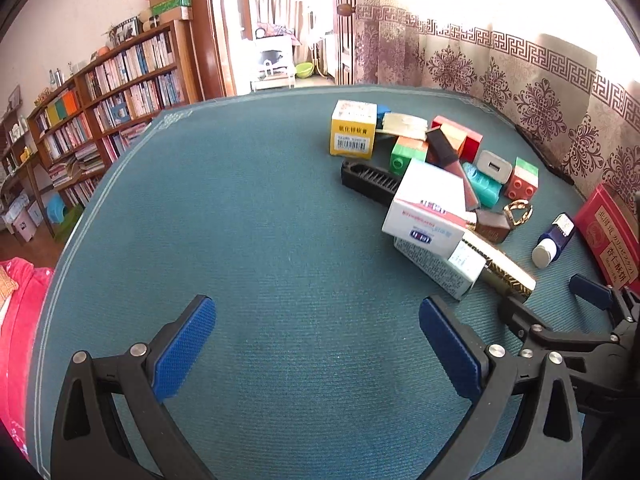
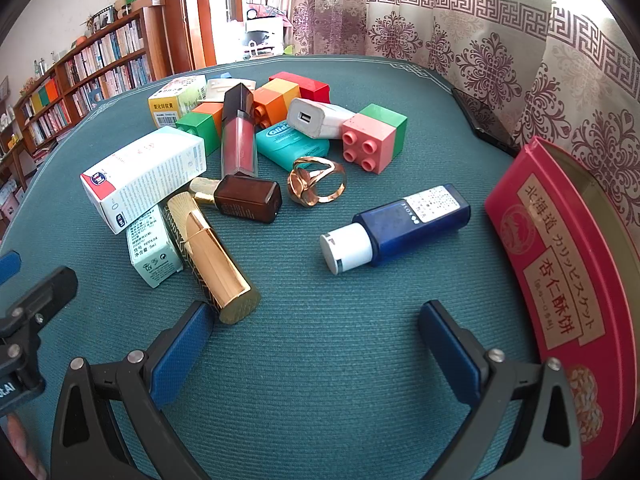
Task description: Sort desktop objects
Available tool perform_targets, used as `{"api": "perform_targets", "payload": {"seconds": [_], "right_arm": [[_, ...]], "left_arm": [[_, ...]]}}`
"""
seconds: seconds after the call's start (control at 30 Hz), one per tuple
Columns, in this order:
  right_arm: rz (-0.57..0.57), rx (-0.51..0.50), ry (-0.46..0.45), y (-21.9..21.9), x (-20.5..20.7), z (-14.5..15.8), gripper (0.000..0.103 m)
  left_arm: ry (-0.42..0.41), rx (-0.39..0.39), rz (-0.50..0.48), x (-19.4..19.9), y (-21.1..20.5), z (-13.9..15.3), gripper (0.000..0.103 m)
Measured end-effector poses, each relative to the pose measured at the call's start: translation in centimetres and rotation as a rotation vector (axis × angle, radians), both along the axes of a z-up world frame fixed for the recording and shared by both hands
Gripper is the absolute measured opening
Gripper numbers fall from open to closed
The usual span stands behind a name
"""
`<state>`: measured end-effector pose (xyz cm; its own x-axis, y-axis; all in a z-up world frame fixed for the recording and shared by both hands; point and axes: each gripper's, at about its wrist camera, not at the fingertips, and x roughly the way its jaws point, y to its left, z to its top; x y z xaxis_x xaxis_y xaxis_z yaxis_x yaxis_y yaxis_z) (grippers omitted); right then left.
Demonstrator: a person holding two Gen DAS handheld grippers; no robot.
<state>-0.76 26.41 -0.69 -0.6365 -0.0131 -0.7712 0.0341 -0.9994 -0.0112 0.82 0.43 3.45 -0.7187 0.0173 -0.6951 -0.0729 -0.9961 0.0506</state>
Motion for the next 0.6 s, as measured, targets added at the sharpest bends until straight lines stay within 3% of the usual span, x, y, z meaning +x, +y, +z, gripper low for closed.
{"api": "perform_targets", "payload": {"seconds": [0.17, 0.6], "right_arm": [[0.000, 0.000, 0.000, 0.0, 0.0, 0.0, 0.103], [0.000, 0.000, 0.000, 0.1, -0.1, -0.1, 0.103]], "left_arm": [[0.029, -0.006, -0.021, -0.2, 0.1, 1.9, 0.103], [0.001, 0.017, -0.105, -2.8, 4.1, 2.2, 0.103]]}}
